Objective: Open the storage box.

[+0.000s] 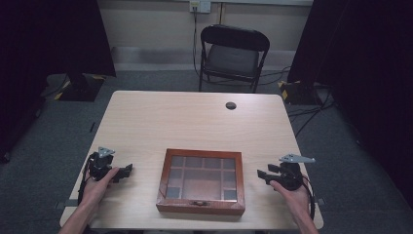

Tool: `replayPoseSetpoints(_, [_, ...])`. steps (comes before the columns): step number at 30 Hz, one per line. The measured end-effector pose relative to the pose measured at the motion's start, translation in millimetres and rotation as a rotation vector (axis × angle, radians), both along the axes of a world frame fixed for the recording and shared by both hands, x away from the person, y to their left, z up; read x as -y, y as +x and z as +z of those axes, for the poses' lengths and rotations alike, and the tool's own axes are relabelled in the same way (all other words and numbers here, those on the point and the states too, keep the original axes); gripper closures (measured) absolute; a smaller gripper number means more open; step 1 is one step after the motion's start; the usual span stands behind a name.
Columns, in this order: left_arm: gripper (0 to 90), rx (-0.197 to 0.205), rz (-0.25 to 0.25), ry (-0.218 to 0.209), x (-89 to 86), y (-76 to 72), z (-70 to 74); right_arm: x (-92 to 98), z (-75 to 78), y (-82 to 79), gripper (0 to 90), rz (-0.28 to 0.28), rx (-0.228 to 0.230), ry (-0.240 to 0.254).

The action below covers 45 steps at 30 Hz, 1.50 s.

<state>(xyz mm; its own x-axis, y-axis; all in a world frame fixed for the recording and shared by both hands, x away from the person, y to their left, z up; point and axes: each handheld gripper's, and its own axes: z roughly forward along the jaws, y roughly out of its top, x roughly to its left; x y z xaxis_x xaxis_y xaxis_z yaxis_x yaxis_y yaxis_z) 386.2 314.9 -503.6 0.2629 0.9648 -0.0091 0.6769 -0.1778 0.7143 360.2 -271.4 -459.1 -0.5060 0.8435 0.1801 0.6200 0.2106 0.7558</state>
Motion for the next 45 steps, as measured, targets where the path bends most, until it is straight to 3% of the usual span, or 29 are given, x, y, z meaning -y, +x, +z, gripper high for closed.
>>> replayPoseSetpoints(4, [0.0,0.000,0.000,0.000,0.0,0.0,0.0,-6.7,8.2,-3.9,48.3,0.041,0.013,0.032])
replayPoseSetpoints(9, [0.0,0.001,-0.002,0.001,0.0,0.0,0.0,-28.5,24.3,-12.9,55.3,0.156,0.031,0.065])
replayPoseSetpoints(11, [0.0,0.000,-0.004,0.001,-0.2,0.2,0.0,-31.9,26.5,-14.1,55.9,0.173,0.031,0.066])
replayPoseSetpoints(14, [0.0,0.000,-0.008,0.001,-0.4,0.4,0.0,-56.1,36.9,-19.1,61.1,0.278,0.041,0.072])
replayPoseSetpoints(15, [0.0,0.000,-0.009,0.000,-0.4,0.5,0.0,-56.1,36.9,-19.1,61.1,0.278,0.041,0.072])
replayPoseSetpoints(16, [0.0,0.000,-0.010,0.000,-0.5,0.6,0.0,-69.6,40.3,-20.9,62.5,0.341,0.029,0.093])
replayPoseSetpoints(18, [0.0,0.001,-0.020,0.002,-1.2,1.0,0.0,-75.2,41.5,-22.0,62.6,0.366,0.029,0.096])
replayPoseSetpoints(20, [0.0,0.001,-0.043,0.003,-2.7,2.8,0.1,-98.0,45.1,-26.4,63.6,0.449,0.027,0.112])
replayPoseSetpoints(21, [0.0,0.001,-0.043,0.003,-2.7,2.8,0.1,-98.0,45.1,-26.4,63.6,0.449,0.027,0.112])
replayPoseSetpoints(24, [0.0,0.002,-0.044,0.003,-2.8,2.8,0.1,-123.5,49.5,-28.6,66.5,0.534,0.024,0.109])
replayPoseSetpoints(27, [0.0,0.002,-0.043,0.003,-2.7,2.8,0.0,-139.0,49.7,-30.8,68.6,0.585,0.028,0.121])
replayPoseSetpoints(30, [0.0,0.002,-0.053,0.001,-3.3,3.5,0.0,-150.9,43.3,-35.3,69.3,0.635,-0.005,0.106])
replayPoseSetpoints(33, [0.0,0.004,-0.055,0.000,-3.4,4.0,-0.2,-157.9,33.7,-41.1,72.0,0.669,-0.037,0.090])
replayPoseSetpoints(38, [0.0,0.004,-0.055,0.000,-3.4,4.0,-0.2,-160.4,26.8,-44.1,75.0,0.686,-0.040,0.071])
replayPoseSetpoints(43, [0.0,0.004,-0.056,-0.001,-3.5,4.2,-0.3,-159.1,18.9,-43.6,76.7,0.715,-0.055,0.087])
replayPoseSetpoints(45, [0.0,0.003,-0.056,-0.002,-3.5,4.3,-0.3,-162.3,17.3,-45.5,78.8,0.727,-0.050,0.064])
